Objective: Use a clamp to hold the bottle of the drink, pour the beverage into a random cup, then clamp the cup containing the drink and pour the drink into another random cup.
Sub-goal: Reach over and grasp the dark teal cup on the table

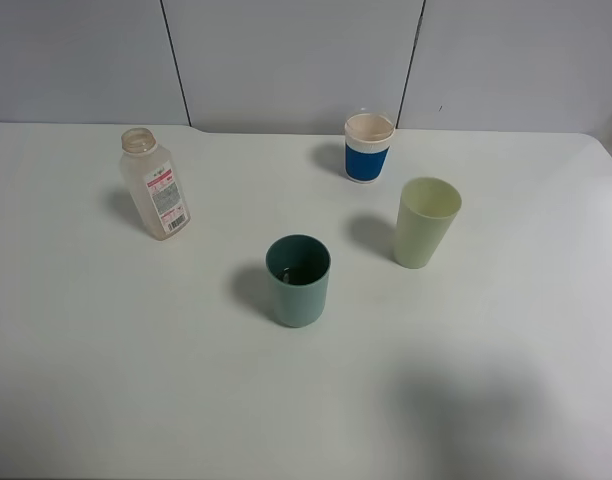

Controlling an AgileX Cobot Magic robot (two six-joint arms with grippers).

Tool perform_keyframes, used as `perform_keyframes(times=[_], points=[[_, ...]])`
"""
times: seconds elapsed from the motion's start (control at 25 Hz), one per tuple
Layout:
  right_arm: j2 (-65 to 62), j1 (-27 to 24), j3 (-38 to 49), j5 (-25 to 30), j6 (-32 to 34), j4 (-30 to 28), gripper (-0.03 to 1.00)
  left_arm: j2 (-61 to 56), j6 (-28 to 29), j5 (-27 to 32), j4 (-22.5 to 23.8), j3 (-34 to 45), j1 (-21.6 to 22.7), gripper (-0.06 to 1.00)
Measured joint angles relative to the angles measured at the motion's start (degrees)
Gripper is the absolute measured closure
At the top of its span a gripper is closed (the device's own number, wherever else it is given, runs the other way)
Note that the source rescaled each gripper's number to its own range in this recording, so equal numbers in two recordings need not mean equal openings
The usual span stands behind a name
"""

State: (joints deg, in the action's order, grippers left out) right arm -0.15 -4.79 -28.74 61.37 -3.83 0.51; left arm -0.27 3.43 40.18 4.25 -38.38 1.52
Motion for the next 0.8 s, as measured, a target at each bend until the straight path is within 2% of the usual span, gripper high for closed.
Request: perform_keyframes(times=[0.28,0.44,0.8], points=[[0.00,0.00,0.00,0.00,0.00,0.00,0.21,-0.06,-0.07,8.92,-1.22,-0.62,0.14,0.10],[0.00,0.00,0.00,0.00,0.00,0.00,0.21,-0.06,-0.07,11.47,1.20,-0.62,1.83,0.10],[0.00,0.00,0.00,0.00,0.00,0.00,0.21,-0.06,-0.18,15.90,0.43,5.28,2.15,0.10]])
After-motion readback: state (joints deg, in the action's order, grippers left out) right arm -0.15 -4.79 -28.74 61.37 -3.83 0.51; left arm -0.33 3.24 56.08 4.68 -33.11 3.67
